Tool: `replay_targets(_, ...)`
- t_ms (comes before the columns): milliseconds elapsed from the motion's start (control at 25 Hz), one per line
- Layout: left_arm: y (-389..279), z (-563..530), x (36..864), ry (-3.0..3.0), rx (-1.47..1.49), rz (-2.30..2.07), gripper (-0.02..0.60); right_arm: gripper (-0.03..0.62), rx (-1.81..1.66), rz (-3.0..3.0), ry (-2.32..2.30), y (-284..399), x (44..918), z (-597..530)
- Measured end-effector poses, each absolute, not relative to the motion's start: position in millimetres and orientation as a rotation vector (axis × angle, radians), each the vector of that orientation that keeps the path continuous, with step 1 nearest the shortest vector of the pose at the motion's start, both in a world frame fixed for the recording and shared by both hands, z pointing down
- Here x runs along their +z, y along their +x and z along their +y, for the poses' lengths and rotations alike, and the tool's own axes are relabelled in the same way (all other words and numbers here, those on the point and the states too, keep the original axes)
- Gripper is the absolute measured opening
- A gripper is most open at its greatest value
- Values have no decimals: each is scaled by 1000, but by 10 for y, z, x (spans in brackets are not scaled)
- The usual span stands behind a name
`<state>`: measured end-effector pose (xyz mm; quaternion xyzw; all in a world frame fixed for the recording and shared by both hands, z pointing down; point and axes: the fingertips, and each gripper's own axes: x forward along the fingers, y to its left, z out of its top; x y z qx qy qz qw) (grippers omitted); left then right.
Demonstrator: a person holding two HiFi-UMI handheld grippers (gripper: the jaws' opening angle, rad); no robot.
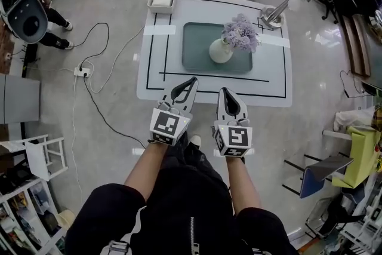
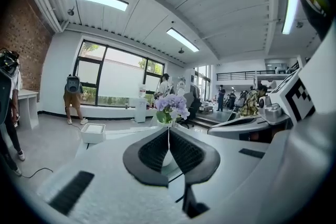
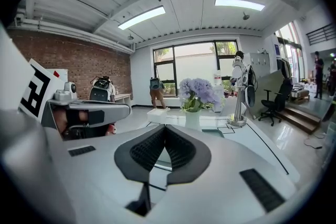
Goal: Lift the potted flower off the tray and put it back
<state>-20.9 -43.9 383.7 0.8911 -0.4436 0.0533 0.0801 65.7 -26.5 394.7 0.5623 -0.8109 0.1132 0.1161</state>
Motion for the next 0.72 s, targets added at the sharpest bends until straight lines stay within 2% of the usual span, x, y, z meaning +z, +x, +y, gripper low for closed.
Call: replay_targets(720,-160,-1299,4273,2577,173,-1279,12,8,288,-2266,1725,883,4429,-1263)
